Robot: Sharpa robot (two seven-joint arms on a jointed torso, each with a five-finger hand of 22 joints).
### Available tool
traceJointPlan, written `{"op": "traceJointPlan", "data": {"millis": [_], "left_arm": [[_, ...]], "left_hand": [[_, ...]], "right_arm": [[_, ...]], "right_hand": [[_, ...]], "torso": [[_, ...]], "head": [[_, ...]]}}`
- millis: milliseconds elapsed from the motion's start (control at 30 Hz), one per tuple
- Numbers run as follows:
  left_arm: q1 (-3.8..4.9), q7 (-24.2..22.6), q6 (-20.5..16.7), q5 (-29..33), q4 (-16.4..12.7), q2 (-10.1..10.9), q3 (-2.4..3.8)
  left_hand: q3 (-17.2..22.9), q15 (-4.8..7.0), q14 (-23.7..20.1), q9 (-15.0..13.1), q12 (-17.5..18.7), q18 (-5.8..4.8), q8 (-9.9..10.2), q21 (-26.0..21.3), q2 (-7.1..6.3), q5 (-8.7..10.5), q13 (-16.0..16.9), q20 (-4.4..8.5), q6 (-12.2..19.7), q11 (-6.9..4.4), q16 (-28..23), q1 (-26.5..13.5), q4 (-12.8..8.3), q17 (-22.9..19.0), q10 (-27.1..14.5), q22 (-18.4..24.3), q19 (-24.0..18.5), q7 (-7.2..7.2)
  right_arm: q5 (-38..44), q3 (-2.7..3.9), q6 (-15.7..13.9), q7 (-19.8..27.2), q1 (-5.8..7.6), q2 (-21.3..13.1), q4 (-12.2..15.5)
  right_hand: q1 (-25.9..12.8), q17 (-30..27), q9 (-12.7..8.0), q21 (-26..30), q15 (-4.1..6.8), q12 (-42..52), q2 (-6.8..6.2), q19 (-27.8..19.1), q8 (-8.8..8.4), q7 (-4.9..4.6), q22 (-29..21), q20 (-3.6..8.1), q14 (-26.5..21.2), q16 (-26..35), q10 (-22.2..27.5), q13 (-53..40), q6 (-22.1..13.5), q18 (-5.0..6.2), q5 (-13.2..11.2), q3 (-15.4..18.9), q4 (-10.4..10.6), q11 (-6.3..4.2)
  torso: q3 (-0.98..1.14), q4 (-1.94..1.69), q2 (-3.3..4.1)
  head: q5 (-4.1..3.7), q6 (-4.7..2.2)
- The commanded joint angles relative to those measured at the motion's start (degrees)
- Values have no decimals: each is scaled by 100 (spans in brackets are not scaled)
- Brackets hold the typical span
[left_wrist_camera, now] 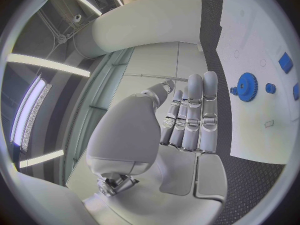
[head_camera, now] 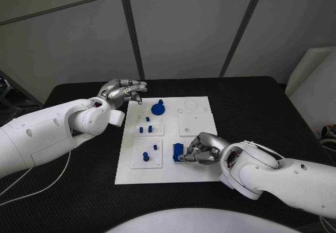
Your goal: Assemble the parts on the task board
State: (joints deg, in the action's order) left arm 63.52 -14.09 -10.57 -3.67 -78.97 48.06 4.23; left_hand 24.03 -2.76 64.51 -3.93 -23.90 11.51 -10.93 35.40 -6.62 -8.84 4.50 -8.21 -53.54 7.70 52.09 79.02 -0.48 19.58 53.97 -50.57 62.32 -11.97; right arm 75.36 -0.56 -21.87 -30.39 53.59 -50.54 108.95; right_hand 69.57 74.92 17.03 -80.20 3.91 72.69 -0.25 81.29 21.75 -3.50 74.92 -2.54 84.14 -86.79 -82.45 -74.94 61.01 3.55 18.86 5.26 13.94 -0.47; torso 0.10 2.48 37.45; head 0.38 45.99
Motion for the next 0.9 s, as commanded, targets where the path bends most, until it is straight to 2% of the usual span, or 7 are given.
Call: {"op": "traceJointPlan", "data": {"millis": [33, 167, 400, 600, 733, 900], "left_arm": [[7, -28, 56, -19, -9, 4, 4], [7, -25, 55, -19, -10, 7, 3], [7, -16, 59, -19, -6, 12, 3], [6, -12, 65, -19, 2, 10, 3], [3, -11, 70, -19, 7, 5, 2], [0, -9, 69, -19, 10, 9, 2]], "left_hand": [[-33, 5, -39, 0, -10, -104, -34, -36, 51, 11, -5, -2, 46, 4, -11, -7, 6, -5, -26, 5, -55, -2], [-33, 5, -39, 0, -10, -104, -34, -36, 51, 11, -5, -2, 46, 4, -11, -7, 6, -5, -26, 5, -55, -2], [-33, 5, -39, 0, -10, -104, -34, -36, 51, 11, -5, -2, 46, 4, -11, -7, 6, -5, -26, 5, -55, -2], [-33, 5, -39, 0, -10, -104, -34, -36, 51, 11, -5, -2, 46, 4, -11, -7, 6, -5, -26, 5, -55, -2], [-33, 5, -39, 0, -10, -104, -34, -36, 51, 11, -5, -2, 46, 4, -11, -7, 6, -5, -26, 5, -55, -2], [-33, 5, -39, 0, -10, -104, -34, -36, 51, 11, -5, -2, 46, 4, -11, -7, 6, -5, -26, 5, -55, -2]], "right_arm": [[70, 1, 9, -33, 6, 23, -45], [72, 1, 32, -55, 6, 42, -100], [73, 1, 129, -66, 6, 6, -119], [28, 1, 190, -64, 6, -49, -106], [-39, 0, 237, -19, 6, -62, -106], [-99, 0, 179, 90, 6, -106, -80]], "right_hand": [[2, 926, 13, 2, 46, -2, 79, 10, 38, 28, 306, 32, 464, -15, -9, -68, 24, -34, 127, 48, 83, -51], [17, 933, 27, -1, 55, -2, 143, 14, 51, 42, 312, 38, 465, -19, -17, -77, 36, -35, 276, 78, 164, -60], [438, 936, 58, 4, 81, -13, 60, 12, 77, 74, 313, 60, 465, -19, -21, -87, 34, -34, 329, 71, -47, -91], [872, 942, 72, 8, 102, -31, 60, 11, 78, 95, 314, 82, 466, -20, -17, -91, 20, -34, 131, -50, -303, -113], [890, 939, 72, 8, 100, -38, 27, 11, 72, 85, 315, 83, 465, -18, -15, -90, 12, -34, 122, -44, -321, -108], [719, 902, 61, 36, 69, -82, -104, -13, 38, 33, 287, 68, 457, 3, 3, -64, -36, -29, -20, 83, -236, -64]], "torso": [[-1, 0, 1], [0, 0, 2], [2, 8, -6], [3, 10, -13], [4, 6, -13], [3, 2, -4]], "head": [[4, 8], [11, 18], [23, 32], [28, 51], [27, 56], [21, 49]]}}
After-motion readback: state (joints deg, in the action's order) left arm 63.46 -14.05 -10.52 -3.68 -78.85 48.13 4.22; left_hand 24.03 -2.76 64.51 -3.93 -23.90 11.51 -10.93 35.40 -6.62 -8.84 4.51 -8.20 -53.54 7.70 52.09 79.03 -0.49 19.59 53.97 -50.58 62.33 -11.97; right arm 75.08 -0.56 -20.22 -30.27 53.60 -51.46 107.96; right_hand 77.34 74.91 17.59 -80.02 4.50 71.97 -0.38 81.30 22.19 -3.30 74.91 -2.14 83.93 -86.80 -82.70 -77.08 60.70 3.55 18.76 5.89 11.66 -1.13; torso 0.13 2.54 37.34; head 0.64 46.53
